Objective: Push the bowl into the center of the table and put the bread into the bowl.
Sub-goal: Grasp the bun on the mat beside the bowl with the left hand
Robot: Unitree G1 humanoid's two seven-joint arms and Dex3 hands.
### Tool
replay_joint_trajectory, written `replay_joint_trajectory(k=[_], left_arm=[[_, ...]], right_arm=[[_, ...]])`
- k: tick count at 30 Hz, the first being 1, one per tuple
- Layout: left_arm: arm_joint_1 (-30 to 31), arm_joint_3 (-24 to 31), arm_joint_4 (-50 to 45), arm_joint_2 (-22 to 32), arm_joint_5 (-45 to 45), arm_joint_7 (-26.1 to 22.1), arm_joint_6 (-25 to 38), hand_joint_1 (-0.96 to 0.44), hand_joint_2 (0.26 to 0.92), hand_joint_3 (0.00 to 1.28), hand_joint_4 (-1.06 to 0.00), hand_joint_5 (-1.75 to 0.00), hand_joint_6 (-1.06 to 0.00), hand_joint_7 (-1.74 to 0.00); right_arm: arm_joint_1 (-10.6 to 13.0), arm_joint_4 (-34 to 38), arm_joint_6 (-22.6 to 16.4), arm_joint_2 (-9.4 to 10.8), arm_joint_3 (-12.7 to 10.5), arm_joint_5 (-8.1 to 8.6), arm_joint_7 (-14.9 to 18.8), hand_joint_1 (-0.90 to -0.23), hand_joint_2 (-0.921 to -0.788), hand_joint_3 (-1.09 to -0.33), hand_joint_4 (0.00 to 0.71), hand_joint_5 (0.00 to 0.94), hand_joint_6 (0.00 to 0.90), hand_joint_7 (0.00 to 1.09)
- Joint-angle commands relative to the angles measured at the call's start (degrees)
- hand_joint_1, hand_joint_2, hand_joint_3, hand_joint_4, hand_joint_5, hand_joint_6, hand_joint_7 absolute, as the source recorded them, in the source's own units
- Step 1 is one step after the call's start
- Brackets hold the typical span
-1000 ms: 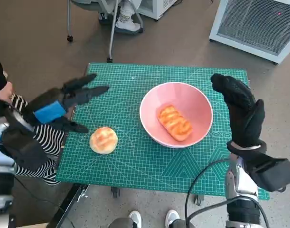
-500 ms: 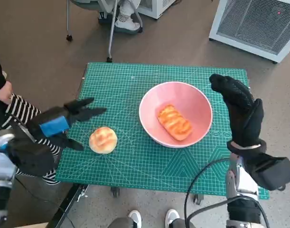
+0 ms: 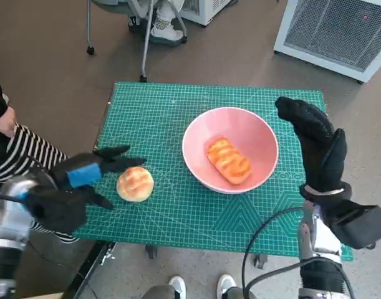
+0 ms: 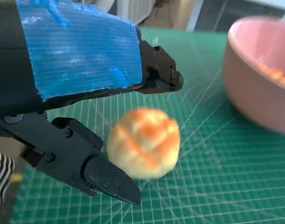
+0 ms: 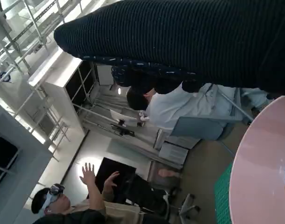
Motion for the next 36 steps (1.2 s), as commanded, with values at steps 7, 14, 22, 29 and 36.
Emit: replay_joint_trajectory(k=[7, 14, 22, 29, 36], left_arm=[[-6.88, -5.12, 16.04, -5.39, 7.00, 8.78, -3.86, -0.27, 0.717, 0.00, -0.15, -0.02, -0.31, -0.03], [-8.37, -7.12, 19.79, -6.92, 9.53, 13.62, -3.90, -0.18, 0.740, 0.01, -0.32, -0.07, -0.38, -0.06], [-8.75, -7.98, 21.43, -7.58, 10.14, 17.47, -5.07, -0.10, 0.786, 0.04, -0.59, -0.14, -0.58, -0.15], [-8.57, -8.47, 21.40, -7.52, 10.05, 19.48, -5.97, -0.07, 0.772, 0.15, -0.64, -0.52, -0.58, -0.47], [-8.82, -8.93, 21.37, -6.68, 10.64, 21.56, -8.27, 0.25, 0.862, 0.16, -0.64, -1.11, -0.60, -0.72]], right_arm=[[0.94, 0.04, 1.63, -0.48, -0.47, 0.61, 0.96, -0.755, -0.921, -0.774, 0.156, 0.000, 0.048, 0.49], [1.16, -0.41, 1.98, -0.49, -0.61, 0.63, 1.06, -0.758, -0.921, -0.772, 0.156, 0.000, 0.048, 0.49], [1.30, -0.83, 2.28, -0.47, -0.73, 0.33, 0.80, -0.757, -0.921, -0.772, 0.156, 0.000, 0.047, 0.50], [1.32, -0.86, 2.33, -0.42, -0.74, -0.09, 0.49, -0.755, -0.921, -0.772, 0.156, 0.000, 0.047, 0.50], [1.14, -0.35, 2.07, -0.23, -0.71, -0.18, 0.48, -0.755, -0.921, -0.773, 0.156, 0.000, 0.046, 0.50]])
